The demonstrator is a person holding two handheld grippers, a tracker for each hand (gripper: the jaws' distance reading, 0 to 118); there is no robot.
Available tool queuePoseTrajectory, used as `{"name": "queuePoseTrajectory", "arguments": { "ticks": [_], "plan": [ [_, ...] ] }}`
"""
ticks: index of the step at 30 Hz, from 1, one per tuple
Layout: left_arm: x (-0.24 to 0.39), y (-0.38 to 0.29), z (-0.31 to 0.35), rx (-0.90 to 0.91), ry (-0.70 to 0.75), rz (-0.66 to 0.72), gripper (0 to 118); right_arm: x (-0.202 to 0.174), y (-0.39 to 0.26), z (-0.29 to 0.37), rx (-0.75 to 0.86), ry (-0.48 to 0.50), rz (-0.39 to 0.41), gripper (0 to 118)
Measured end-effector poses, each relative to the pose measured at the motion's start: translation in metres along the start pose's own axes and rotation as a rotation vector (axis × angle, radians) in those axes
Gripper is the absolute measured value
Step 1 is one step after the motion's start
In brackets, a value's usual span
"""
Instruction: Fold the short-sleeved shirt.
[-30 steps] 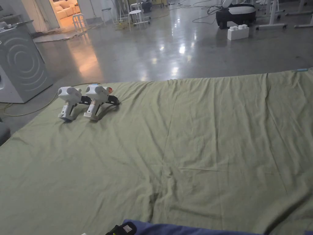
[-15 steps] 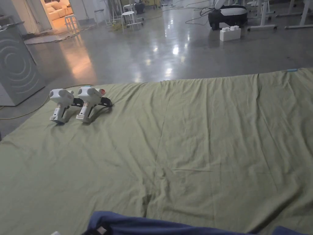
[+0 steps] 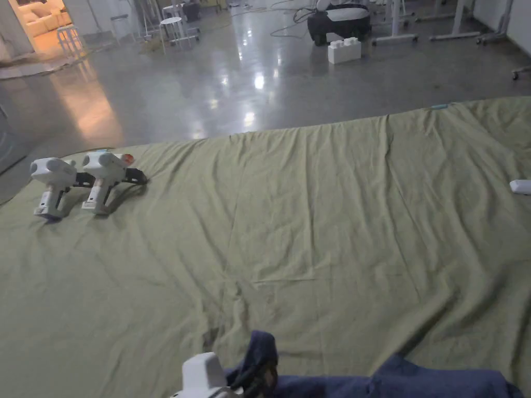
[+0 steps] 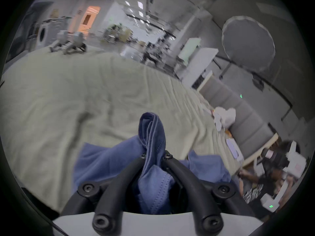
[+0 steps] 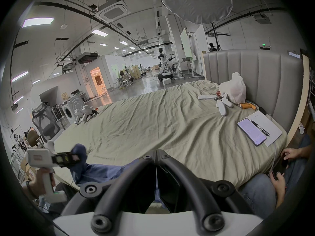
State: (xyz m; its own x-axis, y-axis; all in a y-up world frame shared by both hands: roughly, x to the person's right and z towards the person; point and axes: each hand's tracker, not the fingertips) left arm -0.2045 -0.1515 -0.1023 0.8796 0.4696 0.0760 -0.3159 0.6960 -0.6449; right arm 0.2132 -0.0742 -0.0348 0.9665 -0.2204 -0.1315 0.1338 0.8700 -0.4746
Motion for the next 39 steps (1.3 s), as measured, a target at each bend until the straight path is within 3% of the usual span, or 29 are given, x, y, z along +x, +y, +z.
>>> {"name": "queuePoseTrajectory", "arguments": {
  "ticks": [4,6,8,10,11,13,14,16,17,25,27,29,31,34,36,37,39],
  "plan": [
    [0.019,-0.026,-0.054,-0.149,0.003,-0.040,24,0.011,-0.008,0.010,-0.013,-0.050,-0.001,0],
    [0.025,-0.034,-0.063,-0.202,-0.045,-0.013,65,0.015,-0.012,0.012,-0.031,-0.072,0.002,0],
    [0.027,-0.032,-0.058,-0.182,-0.069,-0.016,80,0.018,-0.015,0.013,-0.036,-0.089,0.004,0],
    [0.028,-0.023,-0.046,-0.172,-0.054,-0.032,87,0.022,-0.017,0.014,-0.043,-0.092,-0.009,0],
    [0.022,-0.018,-0.035,-0.138,-0.050,-0.019,85,0.025,-0.018,0.013,-0.044,-0.088,-0.023,0],
    [0.011,-0.009,-0.012,-0.030,-0.096,0.092,68,0.027,-0.020,0.011,-0.049,-0.081,-0.042,0],
    [0.002,-0.006,-0.004,0.021,-0.101,0.157,54,0.027,-0.021,0.010,-0.049,-0.080,-0.045,0],
    [-0.011,-0.004,0.000,0.059,-0.073,0.233,10,0.025,-0.022,0.009,-0.051,-0.079,-0.046,0],
    [-0.015,-0.004,-0.002,0.067,-0.060,0.255,3,0.025,-0.022,0.008,-0.056,-0.074,-0.046,0],
    [0.002,-0.056,-0.093,-0.300,-0.185,0.190,2,0.017,-0.023,0.008,-0.064,-0.063,-0.026,0],
    [0.007,-0.063,-0.098,-0.234,-0.107,0.122,2,0.019,-0.025,0.008,-0.066,-0.065,-0.025,0],
    [0.003,-0.056,-0.094,-0.251,-0.140,0.223,2,0.018,-0.025,0.007,-0.068,-0.067,-0.024,0],
    [-0.001,-0.049,-0.083,-0.239,-0.158,0.267,23,0.016,-0.025,0.005,-0.074,-0.063,-0.028,0],
    [-0.012,-0.027,-0.042,-0.137,-0.200,0.227,43,0.015,-0.024,0.001,-0.081,-0.055,-0.022,0],
    [-0.030,-0.012,-0.008,-0.068,-0.175,0.212,88,0.012,-0.021,-0.001,-0.077,-0.043,-0.021,0],
    [-0.044,-0.010,0.009,-0.025,-0.127,0.229,94,0.011,-0.021,-0.003,-0.076,-0.036,-0.023,0],
    [-0.078,-0.004,0.033,0.036,-0.056,0.296,95,0.011,-0.021,-0.006,-0.077,-0.020,-0.027,0]
  ]
}}
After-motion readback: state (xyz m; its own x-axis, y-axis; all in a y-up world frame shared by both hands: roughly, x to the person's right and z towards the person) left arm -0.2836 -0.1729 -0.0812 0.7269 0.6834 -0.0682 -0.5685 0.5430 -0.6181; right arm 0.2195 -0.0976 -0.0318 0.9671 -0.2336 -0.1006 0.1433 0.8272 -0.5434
